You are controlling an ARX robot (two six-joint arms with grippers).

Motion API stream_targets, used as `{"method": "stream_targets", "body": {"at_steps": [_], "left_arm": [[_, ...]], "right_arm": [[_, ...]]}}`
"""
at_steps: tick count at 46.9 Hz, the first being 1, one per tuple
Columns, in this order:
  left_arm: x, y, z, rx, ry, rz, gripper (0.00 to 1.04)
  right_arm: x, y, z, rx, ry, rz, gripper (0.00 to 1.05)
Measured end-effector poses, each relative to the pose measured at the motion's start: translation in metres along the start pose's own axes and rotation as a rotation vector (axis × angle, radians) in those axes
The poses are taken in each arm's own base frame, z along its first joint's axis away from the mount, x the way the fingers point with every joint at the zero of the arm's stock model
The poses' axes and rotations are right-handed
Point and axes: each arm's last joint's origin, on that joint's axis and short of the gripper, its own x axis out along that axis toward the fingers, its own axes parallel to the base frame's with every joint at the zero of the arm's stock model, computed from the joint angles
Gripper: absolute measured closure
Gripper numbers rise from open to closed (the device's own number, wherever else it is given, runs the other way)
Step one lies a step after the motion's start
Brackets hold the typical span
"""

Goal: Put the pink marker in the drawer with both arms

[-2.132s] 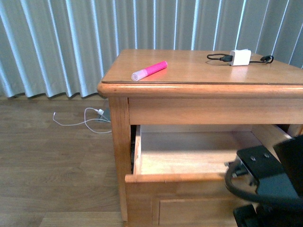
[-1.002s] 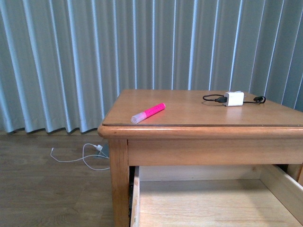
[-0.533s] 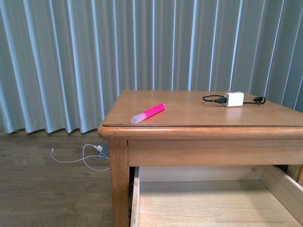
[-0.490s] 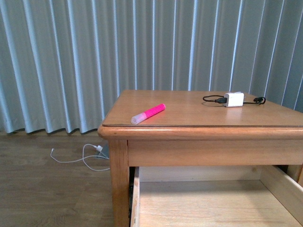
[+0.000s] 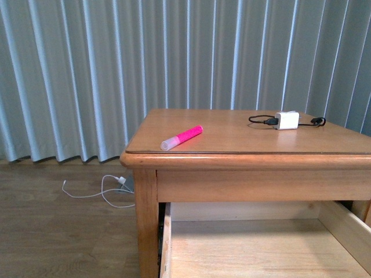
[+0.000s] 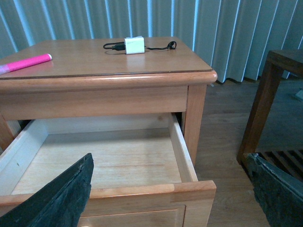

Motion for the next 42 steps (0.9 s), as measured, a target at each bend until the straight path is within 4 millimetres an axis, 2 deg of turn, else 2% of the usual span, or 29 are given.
{"method": "stream_targets", "body": {"at_steps": [4, 10, 13, 16, 24, 29, 31, 36, 42], "left_arm": [[0.004, -0.003, 0.003, -0.038, 0.099, -0.094, 0.06], [0.019, -0.002, 0.058, -0.026, 0.024, -0.117, 0.06], [0.035, 0.003, 0.084, -0.019, -0.009, -0.098, 0.06], [0.060, 0.005, 0.106, 0.012, -0.020, -0.094, 0.06], [0.117, -0.003, 0.139, 0.040, -0.021, -0.151, 0.06], [0.153, -0.011, 0.152, 0.050, 0.007, -0.170, 0.06], [0.175, -0.016, 0.155, 0.049, 0.036, -0.189, 0.06], [0.212, -0.030, 0.151, 0.062, 0.082, -0.208, 0.06], [0.240, -0.051, 0.143, 0.067, 0.128, -0.257, 0.06]], "right_arm": [[0.000, 0.000, 0.000, 0.000, 0.000, 0.000, 0.09], [0.000, 0.000, 0.000, 0.000, -0.001, 0.000, 0.09], [0.000, 0.000, 0.000, 0.000, -0.001, 0.000, 0.09], [0.000, 0.000, 0.000, 0.000, -0.001, 0.000, 0.09], [0.000, 0.000, 0.000, 0.000, -0.001, 0.000, 0.09], [0.000, 0.000, 0.000, 0.000, -0.001, 0.000, 0.09], [0.000, 0.000, 0.000, 0.000, -0.002, 0.000, 0.09], [0.000, 0.000, 0.000, 0.000, -0.002, 0.000, 0.09], [0.000, 0.000, 0.000, 0.000, -0.002, 0.000, 0.09]]}}
